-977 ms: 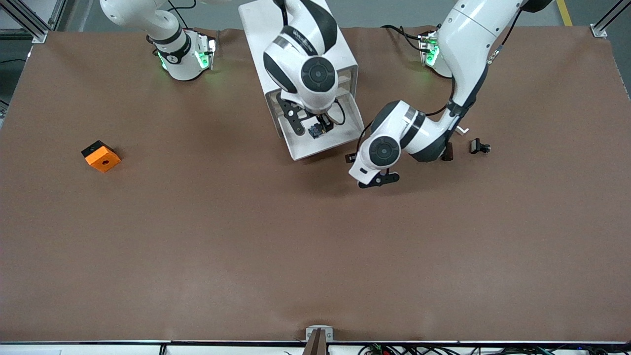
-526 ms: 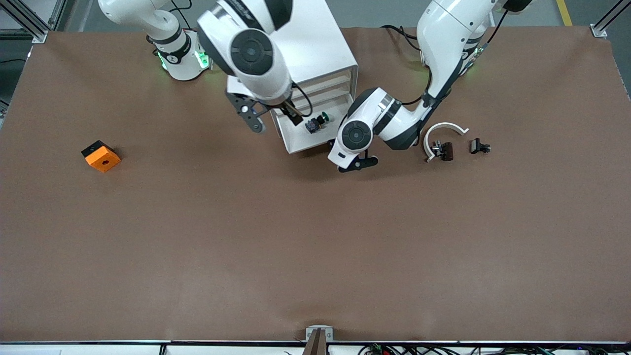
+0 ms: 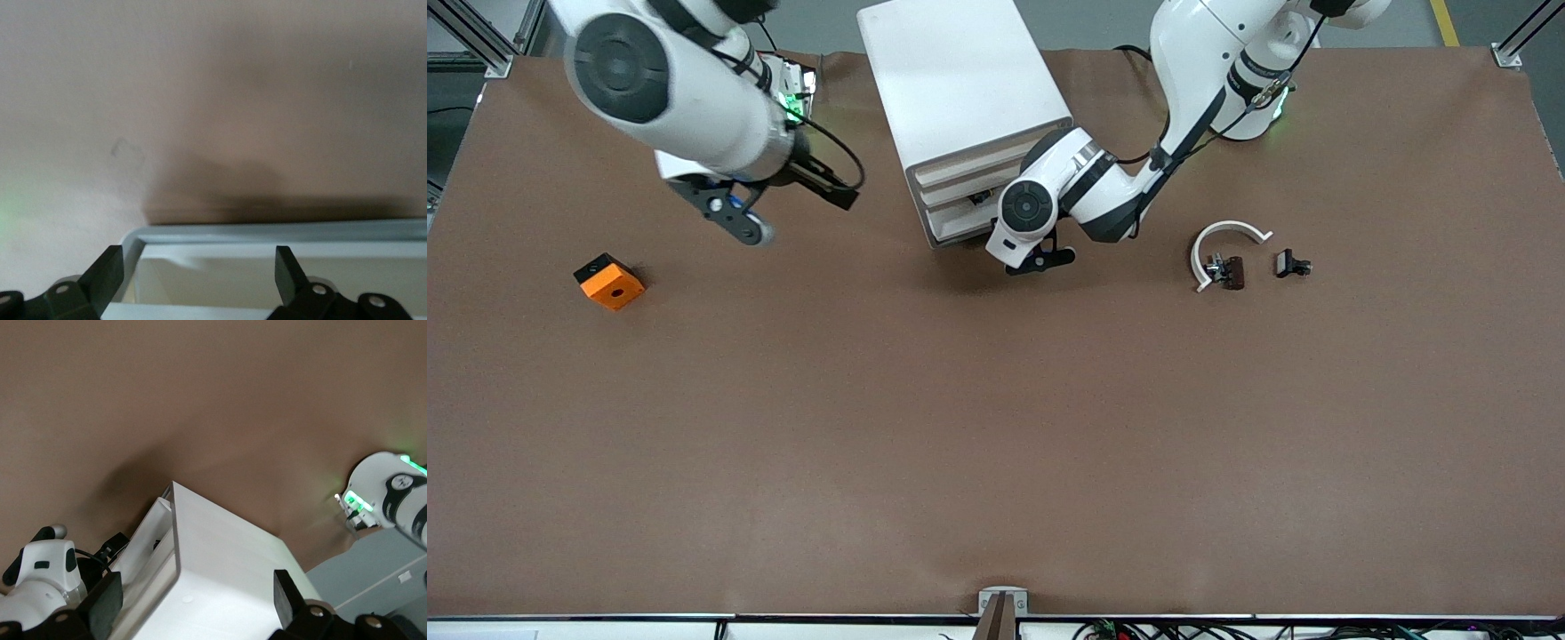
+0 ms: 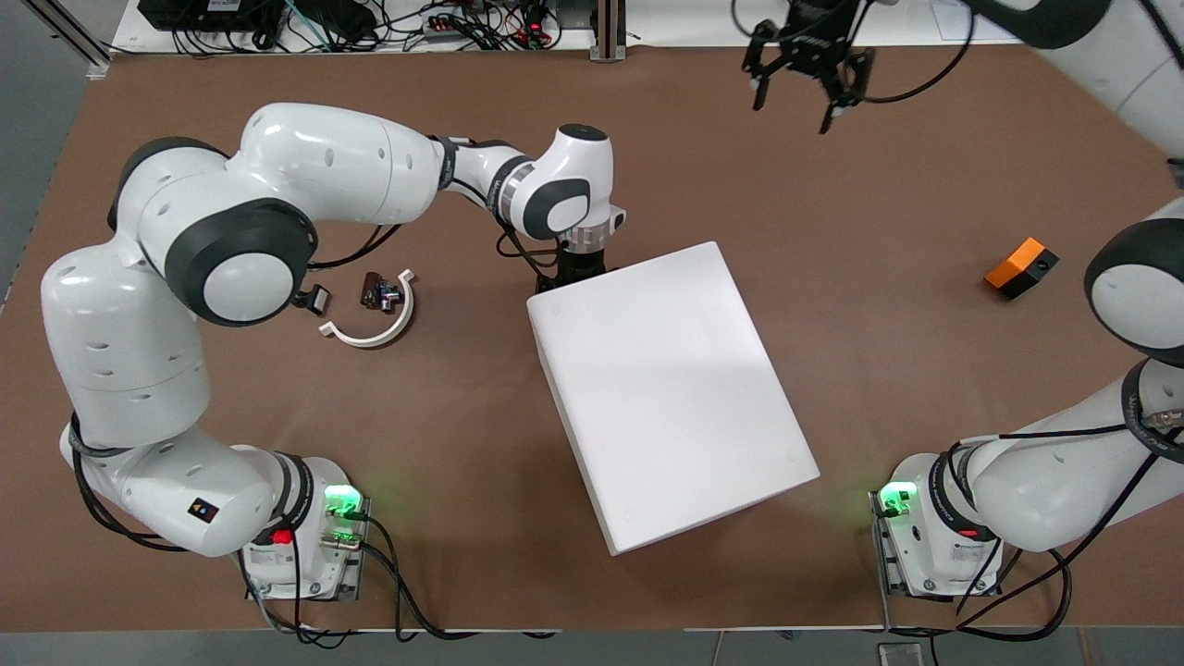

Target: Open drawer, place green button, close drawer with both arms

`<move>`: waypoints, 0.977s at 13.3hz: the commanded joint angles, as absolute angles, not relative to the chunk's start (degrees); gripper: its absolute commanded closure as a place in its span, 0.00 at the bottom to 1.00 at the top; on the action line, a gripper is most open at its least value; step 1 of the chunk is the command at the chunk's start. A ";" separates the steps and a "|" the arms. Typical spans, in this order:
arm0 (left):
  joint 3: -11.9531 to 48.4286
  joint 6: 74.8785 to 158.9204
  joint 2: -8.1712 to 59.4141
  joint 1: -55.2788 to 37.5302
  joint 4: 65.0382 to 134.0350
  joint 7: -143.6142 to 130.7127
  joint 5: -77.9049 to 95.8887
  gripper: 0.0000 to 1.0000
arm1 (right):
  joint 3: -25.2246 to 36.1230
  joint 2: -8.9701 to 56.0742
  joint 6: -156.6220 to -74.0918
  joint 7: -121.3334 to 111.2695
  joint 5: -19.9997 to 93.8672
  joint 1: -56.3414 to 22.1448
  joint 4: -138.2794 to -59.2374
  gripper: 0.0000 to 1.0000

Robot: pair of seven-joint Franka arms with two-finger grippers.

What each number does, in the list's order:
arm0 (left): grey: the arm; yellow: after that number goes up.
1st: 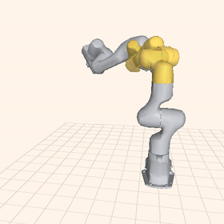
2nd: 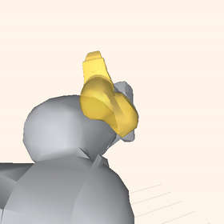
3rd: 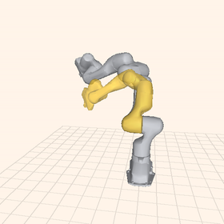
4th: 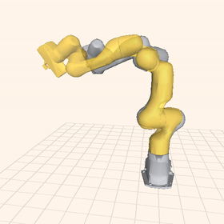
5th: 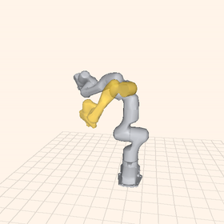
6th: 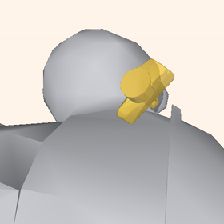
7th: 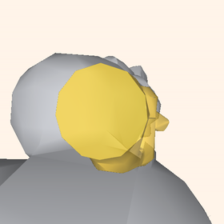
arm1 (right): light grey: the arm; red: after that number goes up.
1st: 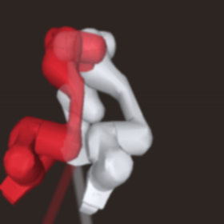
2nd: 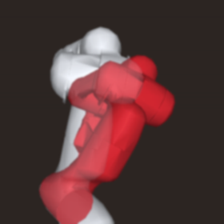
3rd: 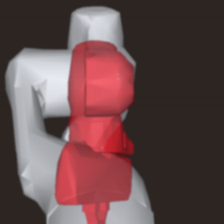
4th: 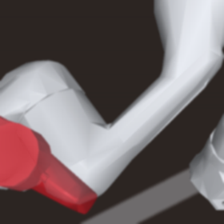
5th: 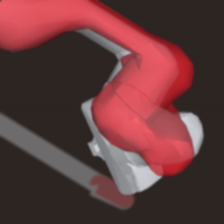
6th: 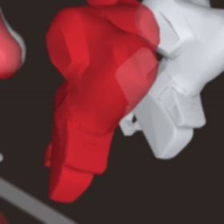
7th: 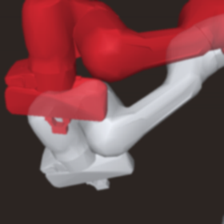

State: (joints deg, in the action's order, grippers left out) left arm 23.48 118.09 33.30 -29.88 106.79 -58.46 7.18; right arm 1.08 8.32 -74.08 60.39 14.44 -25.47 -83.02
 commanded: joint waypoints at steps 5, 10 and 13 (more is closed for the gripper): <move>27.16 118.74 32.96 -29.62 108.02 -61.61 8.35 0.00 | 0.26 3.16 -71.81 30.54 10.73 -12.59 -85.52 0.00; 26.11 118.48 32.78 -26.29 106.27 -61.70 7.83 0.00 | 0.26 3.16 -73.56 14.96 5.29 -5.63 -86.13 0.00; 24.44 118.04 32.26 -21.29 102.22 -61.70 6.95 0.00 | 0.26 3.25 -74.88 7.67 4.57 -1.25 -86.31 0.00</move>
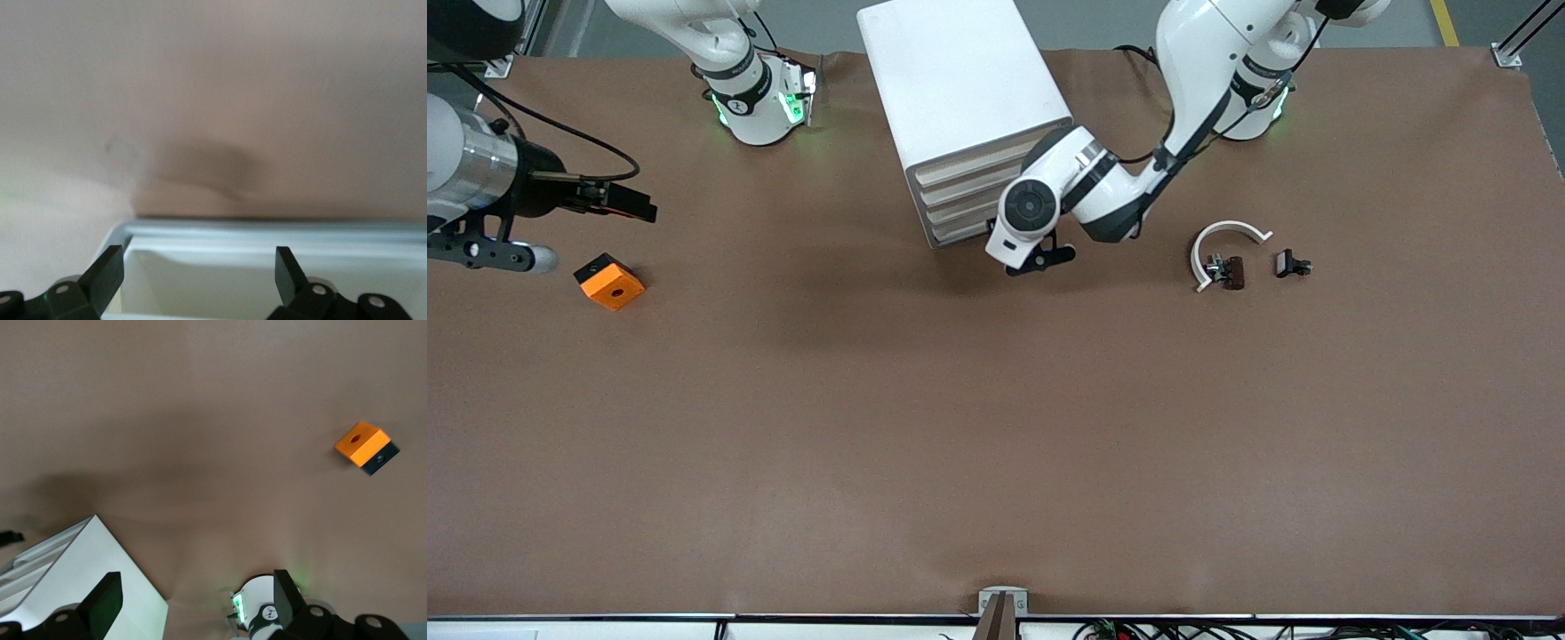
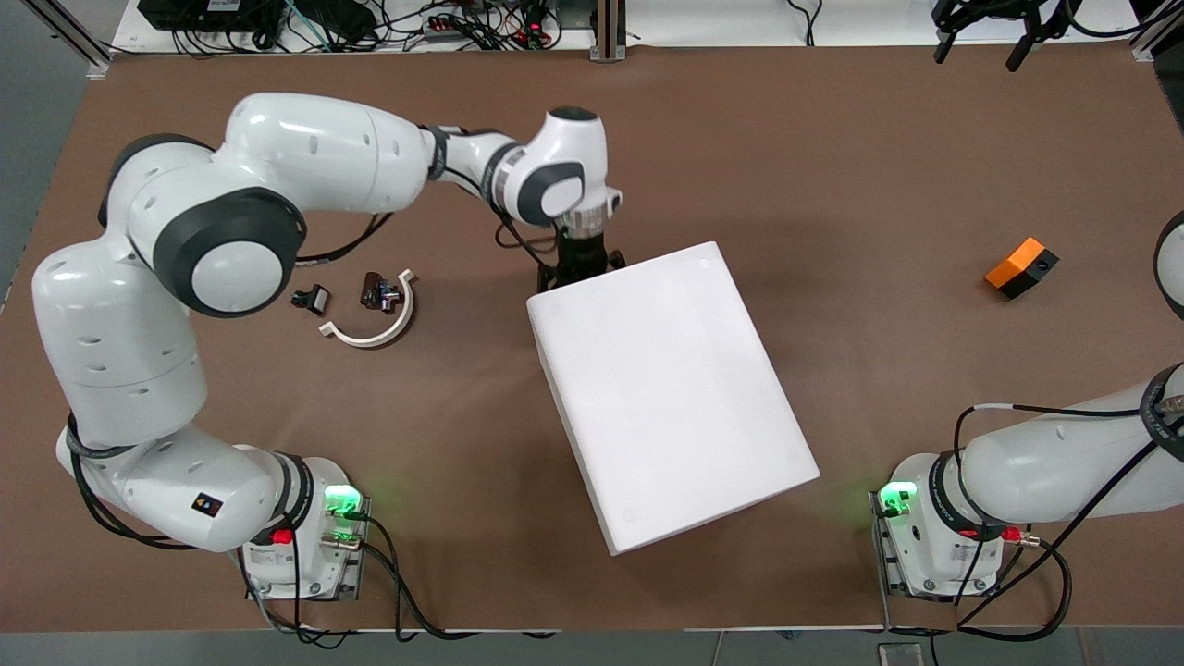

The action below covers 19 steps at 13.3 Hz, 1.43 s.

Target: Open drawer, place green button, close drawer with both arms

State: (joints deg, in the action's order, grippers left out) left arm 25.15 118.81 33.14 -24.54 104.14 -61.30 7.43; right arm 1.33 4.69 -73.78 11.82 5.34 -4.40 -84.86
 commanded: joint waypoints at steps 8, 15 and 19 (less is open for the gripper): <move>23.20 105.58 29.80 -1.87 87.20 -60.38 -3.50 0.00 | 0.18 3.43 -79.19 0.70 0.79 3.52 -83.59 0.00; 23.20 102.93 20.58 10.63 85.96 -40.55 -5.36 0.00 | 0.17 3.60 -78.93 0.88 0.97 3.60 -79.37 0.00; 22.94 100.73 13.99 13.09 86.04 -29.82 -5.19 0.00 | 0.09 3.60 -78.93 1.05 0.97 3.52 -79.36 0.00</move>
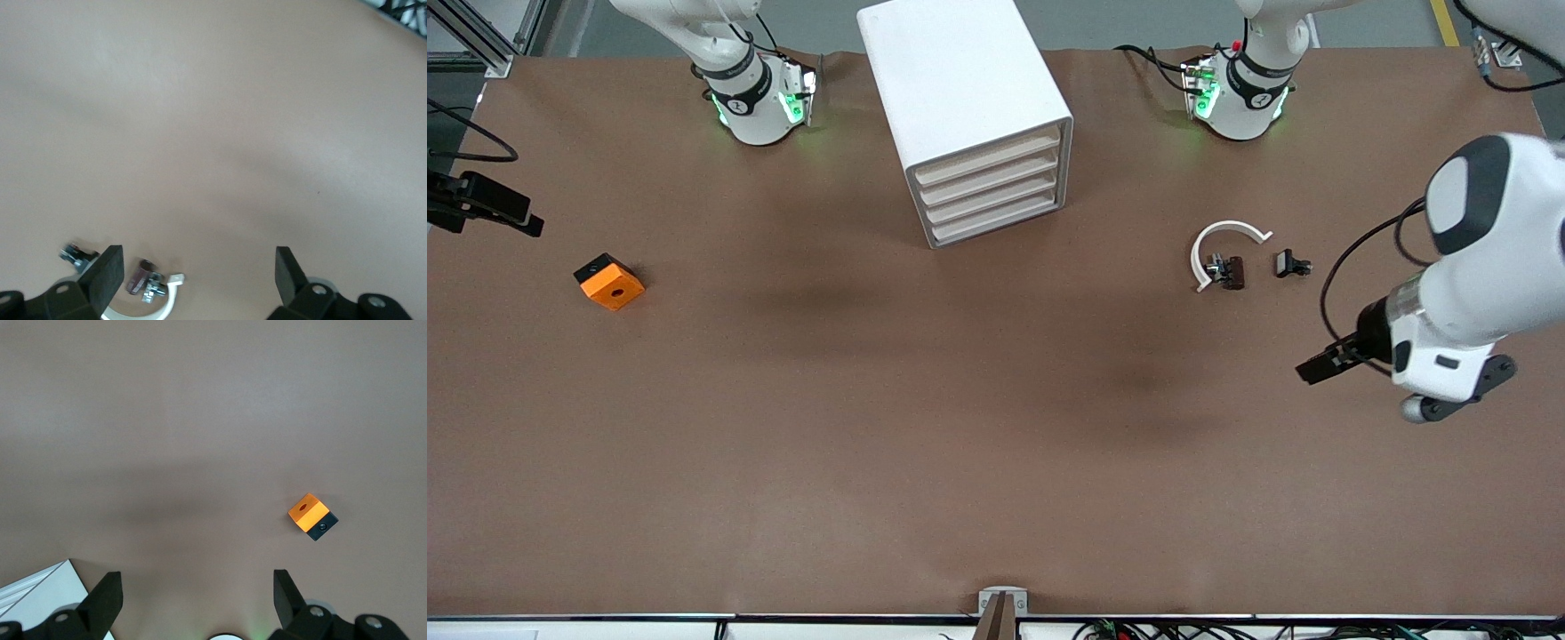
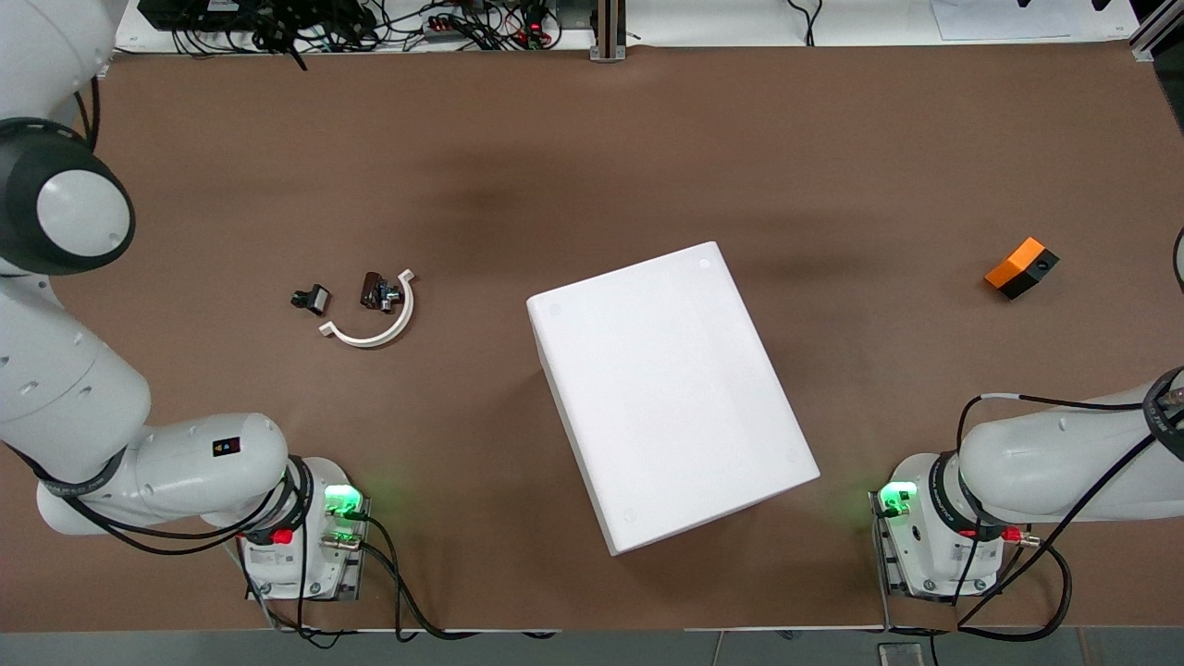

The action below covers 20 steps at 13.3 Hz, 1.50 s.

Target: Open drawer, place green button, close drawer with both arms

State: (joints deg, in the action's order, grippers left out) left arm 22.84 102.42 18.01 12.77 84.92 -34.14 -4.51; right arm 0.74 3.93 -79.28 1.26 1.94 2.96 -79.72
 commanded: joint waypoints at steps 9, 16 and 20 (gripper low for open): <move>10.73 87.98 -6.57 7.30 93.58 -3.11 -2.72 0.00 | 0.09 3.78 -78.84 1.14 0.97 3.43 -79.37 0.00; 4.48 87.80 -14.14 -0.53 100.27 -2.90 0.78 0.00 | 0.18 3.78 -78.84 1.05 0.97 3.60 -79.37 0.00; 4.22 87.89 -14.94 -0.35 100.90 -3.51 1.05 0.00 | 0.18 3.78 -78.84 1.05 0.88 3.60 -79.45 0.00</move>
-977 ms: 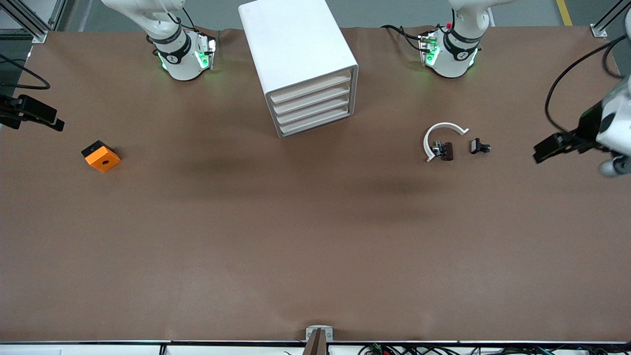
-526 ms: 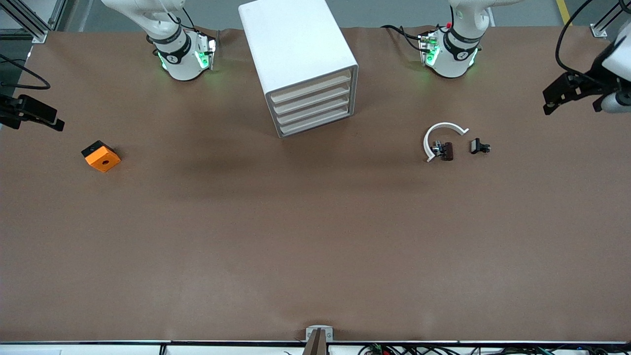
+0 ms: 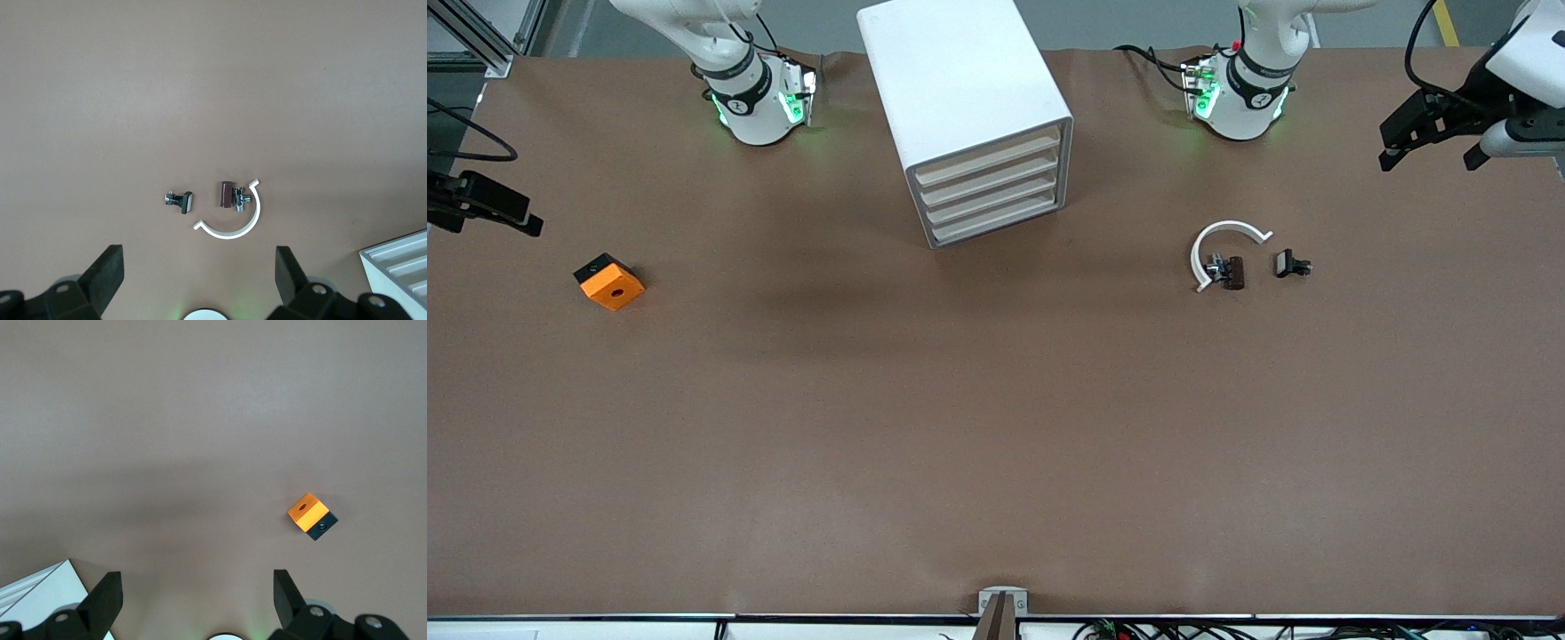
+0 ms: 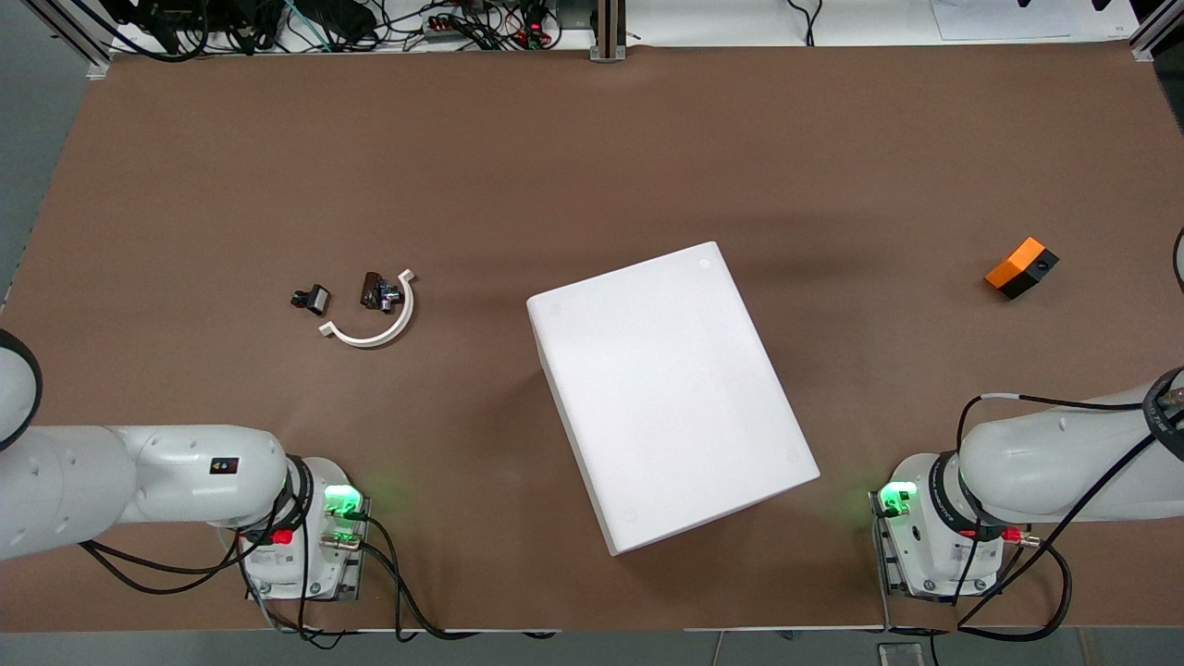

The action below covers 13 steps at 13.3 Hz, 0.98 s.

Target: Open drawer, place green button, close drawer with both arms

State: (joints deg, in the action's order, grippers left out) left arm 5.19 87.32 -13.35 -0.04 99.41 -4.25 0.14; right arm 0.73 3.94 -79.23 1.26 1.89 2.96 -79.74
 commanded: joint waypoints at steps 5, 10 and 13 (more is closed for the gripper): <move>4.22 87.72 -12.93 1.58 98.97 -5.45 0.88 0.00 | 0.18 3.78 -78.92 1.05 0.88 3.60 -79.45 0.00; 4.13 87.36 -10.11 2.37 95.10 -5.54 0.18 0.00 | 0.18 3.78 -78.93 1.05 0.79 3.60 -79.45 0.00; 4.13 87.19 -9.58 2.64 94.92 -5.54 0.09 0.00 | 0.18 3.78 -79.10 1.05 0.79 3.60 -79.45 0.00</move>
